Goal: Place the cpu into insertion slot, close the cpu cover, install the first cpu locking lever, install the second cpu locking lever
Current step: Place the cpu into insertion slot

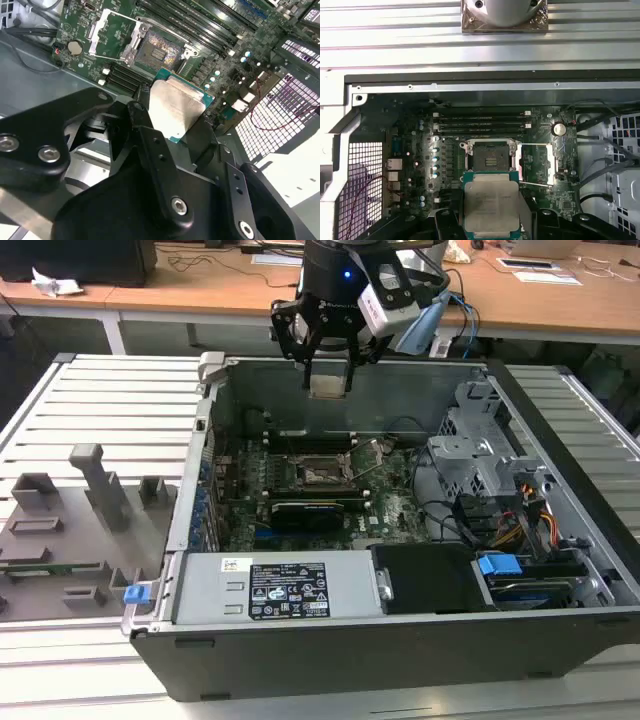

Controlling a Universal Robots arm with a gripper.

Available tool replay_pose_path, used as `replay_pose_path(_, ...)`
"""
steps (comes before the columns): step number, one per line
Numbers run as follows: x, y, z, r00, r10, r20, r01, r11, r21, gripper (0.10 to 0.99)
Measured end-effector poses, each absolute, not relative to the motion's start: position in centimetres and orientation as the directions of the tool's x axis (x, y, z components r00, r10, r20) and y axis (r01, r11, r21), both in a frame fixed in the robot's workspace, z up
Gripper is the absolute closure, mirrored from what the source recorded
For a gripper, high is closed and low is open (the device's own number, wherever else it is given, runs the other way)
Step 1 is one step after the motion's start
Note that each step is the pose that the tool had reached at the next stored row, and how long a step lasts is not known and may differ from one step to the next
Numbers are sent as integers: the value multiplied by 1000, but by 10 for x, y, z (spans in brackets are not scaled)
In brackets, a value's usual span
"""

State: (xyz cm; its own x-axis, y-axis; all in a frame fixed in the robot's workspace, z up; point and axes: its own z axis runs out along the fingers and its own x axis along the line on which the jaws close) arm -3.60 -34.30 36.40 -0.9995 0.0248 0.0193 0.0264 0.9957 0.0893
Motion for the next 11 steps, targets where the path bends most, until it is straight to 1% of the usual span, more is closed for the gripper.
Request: replay_pose_path(11, -36, -343, 364, -999, 49, 19, 51, 995, 89, 553)
